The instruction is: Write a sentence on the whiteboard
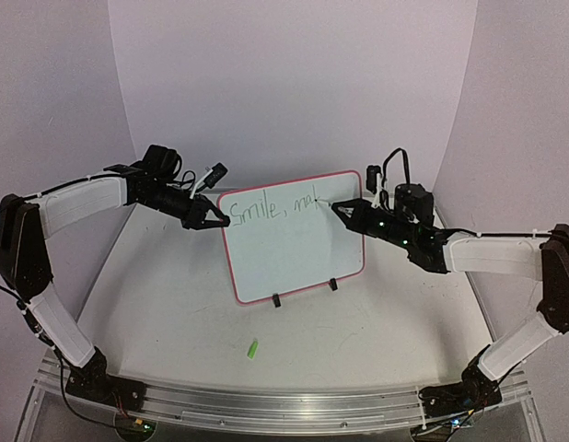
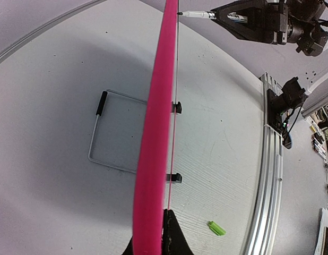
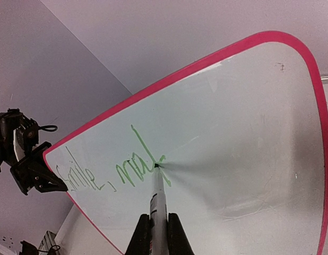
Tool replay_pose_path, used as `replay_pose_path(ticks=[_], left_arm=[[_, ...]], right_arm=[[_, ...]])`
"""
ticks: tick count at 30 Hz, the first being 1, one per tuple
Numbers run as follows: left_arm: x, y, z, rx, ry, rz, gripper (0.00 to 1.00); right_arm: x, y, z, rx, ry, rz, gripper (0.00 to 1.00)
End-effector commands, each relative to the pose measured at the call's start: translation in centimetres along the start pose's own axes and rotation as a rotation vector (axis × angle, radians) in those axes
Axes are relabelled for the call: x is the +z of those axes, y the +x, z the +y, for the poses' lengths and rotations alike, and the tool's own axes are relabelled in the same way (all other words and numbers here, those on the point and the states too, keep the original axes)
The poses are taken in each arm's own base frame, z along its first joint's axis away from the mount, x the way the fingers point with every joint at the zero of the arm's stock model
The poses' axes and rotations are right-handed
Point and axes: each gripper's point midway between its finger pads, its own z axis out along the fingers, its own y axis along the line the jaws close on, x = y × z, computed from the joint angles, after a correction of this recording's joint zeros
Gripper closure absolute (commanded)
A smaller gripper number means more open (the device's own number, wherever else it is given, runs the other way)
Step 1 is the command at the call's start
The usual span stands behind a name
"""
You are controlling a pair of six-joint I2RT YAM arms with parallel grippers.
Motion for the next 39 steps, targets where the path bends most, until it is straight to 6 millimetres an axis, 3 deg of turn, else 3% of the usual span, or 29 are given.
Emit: replay_pose_path(ticks=[1, 23, 32, 39], left_arm=[[-0.3, 0.4, 2.3, 0.089, -0.126, 0.038, 1.0], [-0.4, 0.3, 2.2, 0.091, -0.125, 0.036, 1.0], [-0.4, 0.3, 2.2, 0.091, -0.126, 0.036, 1.0], [-0.3, 0.3, 2.2, 0.09, -0.126, 0.038, 1.0]], right_arm=[[0.2, -1.0, -0.2, 0.008, 0.016, -0.036, 1.0], [-1.2, -1.1, -1.5, 0.019, 0.094, -0.068, 1.0], [-2.9, -2.9, 1.6, -0.031, -0.017, -0.095, 1.0], [-2.6, -2.7, 1.1, -0.038, 0.008, -0.085, 1.0]])
